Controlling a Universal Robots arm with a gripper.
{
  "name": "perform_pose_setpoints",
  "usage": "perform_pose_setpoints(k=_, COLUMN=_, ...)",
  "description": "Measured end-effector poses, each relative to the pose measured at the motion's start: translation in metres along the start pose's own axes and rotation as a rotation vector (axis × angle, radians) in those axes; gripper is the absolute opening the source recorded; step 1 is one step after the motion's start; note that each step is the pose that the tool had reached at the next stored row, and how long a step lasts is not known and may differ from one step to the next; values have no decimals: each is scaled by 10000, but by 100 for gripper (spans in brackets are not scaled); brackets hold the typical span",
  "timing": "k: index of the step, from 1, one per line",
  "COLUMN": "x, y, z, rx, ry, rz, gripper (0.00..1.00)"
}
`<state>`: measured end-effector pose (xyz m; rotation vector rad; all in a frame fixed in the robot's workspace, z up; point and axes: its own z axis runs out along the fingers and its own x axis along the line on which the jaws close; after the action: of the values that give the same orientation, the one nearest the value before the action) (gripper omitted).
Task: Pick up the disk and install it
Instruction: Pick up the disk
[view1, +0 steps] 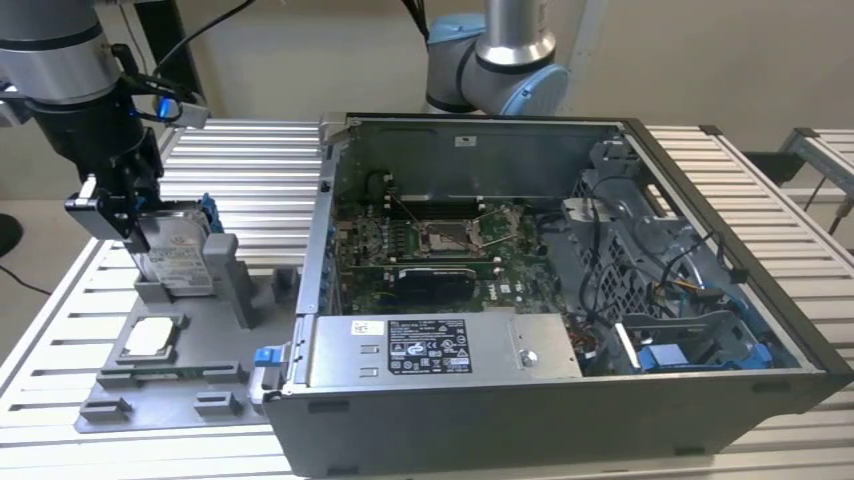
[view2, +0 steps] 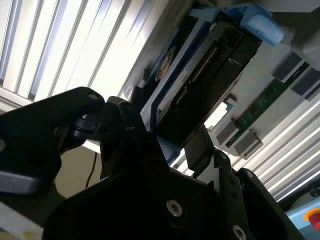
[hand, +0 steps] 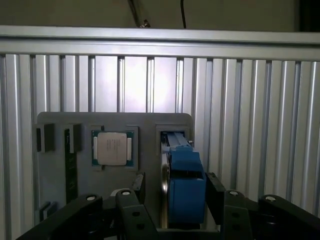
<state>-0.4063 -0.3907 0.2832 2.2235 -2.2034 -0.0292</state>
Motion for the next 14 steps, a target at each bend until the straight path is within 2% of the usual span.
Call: perform_pose_setpoints(k=14, x=0, y=0, z=-24, rx=-5, ry=1, rz=0, gripper=100)
